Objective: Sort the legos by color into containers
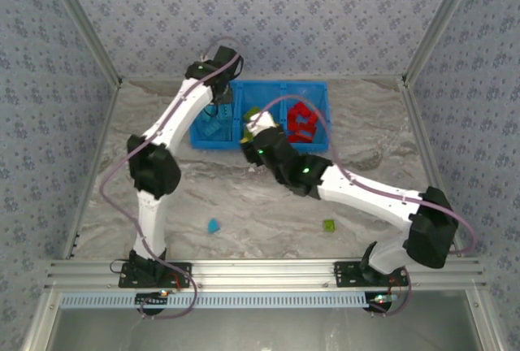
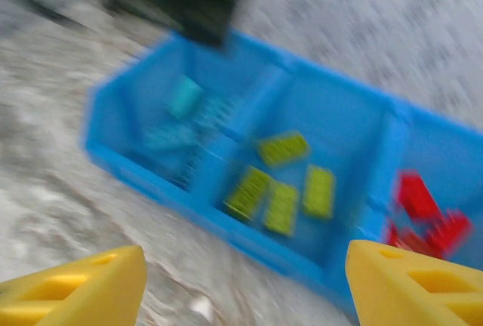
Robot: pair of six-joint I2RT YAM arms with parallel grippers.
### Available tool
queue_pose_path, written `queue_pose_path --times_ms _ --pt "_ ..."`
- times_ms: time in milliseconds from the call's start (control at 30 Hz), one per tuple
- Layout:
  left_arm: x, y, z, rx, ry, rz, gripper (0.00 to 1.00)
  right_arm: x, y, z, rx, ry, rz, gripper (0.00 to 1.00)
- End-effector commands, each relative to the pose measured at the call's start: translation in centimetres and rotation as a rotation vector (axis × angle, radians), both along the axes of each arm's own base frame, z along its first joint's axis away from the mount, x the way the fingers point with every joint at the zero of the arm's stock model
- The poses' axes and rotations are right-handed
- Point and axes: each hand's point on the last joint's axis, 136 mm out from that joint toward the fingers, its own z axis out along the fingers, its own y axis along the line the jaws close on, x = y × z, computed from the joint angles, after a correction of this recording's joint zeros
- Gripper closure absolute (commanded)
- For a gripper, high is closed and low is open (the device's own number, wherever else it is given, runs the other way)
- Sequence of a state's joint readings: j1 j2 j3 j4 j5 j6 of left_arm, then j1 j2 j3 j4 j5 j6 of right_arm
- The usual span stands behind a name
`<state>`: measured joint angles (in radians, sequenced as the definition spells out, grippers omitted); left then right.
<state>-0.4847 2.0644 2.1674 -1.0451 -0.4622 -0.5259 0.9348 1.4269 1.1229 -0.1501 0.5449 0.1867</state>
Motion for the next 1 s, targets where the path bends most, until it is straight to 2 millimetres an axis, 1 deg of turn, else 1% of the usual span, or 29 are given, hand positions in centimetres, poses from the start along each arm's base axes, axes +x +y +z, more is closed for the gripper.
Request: queue_pose_path --times_ms 0,67,100,133,167,233,367,467,533,600,667,733,767,867,967 --pt "-3.5 -0.5 5.8 -0.081 -0.147 -0.008 0.49 -0.8 -7.3 -7.7 -0.004 0.256 -0.245 0.27" --pt "-6.8 -2.2 6.8 -0.122 -0.194 -0.081 0.49 -1.1 -9.3 -10.3 0.016 0.304 -0.287 0.27" --pt "-8.4 -3.2 7.2 -0.143 -0.22 -0.121 0.5 -1.1 -9.9 -11.3 0.03 0.324 -0.301 0.27" --pt "-10.4 -4.4 8.0 -0.174 -0.261 -0.173 0.49 -1.1 -10.5 -12.1 0.047 0.342 -0.314 0.27" --pt "-12.5 -5.6 8.2 -0.201 -0.283 -0.224 0.49 -0.9 -11.1 -13.0 0.062 0.358 -0.332 0.27" --pt "-16.6 -7.3 8.5 -0.255 -0.306 -0.302 0.49 -0.4 -11.6 -14.2 0.094 0.377 -0.34 0.27" --pt "-24.4 -10.3 8.3 -0.224 -0.36 -0.454 0.5 0.8 -12.1 -16.3 0.102 0.414 -0.364 0.27" --pt "-29.6 -12.2 8.2 -0.174 -0.423 -0.544 0.5 1.7 -12.2 -17.8 0.127 0.449 -0.366 0.27" --pt "-32.1 -13.4 7.7 -0.16 -0.456 -0.578 0.5 2.2 -12.2 -18.5 0.134 0.47 -0.374 0.27" --pt "-33.7 -14.6 6.9 -0.173 -0.457 -0.591 0.5 2.6 -12.1 -19.0 0.135 0.478 -0.383 0.27" --pt "-34.4 -15.7 5.6 -0.199 -0.425 -0.596 0.5 3.0 -11.9 -19.3 0.143 0.482 -0.391 0.27" --pt "-34.8 -16.6 5.0 -0.217 -0.414 -0.608 0.5 3.4 -11.8 -19.4 0.15 0.481 -0.401 0.27" --pt "-35.0 -17.4 5.0 -0.238 -0.414 -0.617 0.5 3.5 -11.7 -19.7 0.155 0.487 -0.406 0.27" --pt "-35.0 -18.2 5.1 -0.24 -0.418 -0.628 0.5 4.1 -11.3 -20.4 0.167 0.5 -0.405 0.3" --pt "-35.0 -18.2 5.5 -0.234 -0.424 -0.633 0.5 4.8 -10.9 -20.9 0.163 0.505 -0.41 0.31"
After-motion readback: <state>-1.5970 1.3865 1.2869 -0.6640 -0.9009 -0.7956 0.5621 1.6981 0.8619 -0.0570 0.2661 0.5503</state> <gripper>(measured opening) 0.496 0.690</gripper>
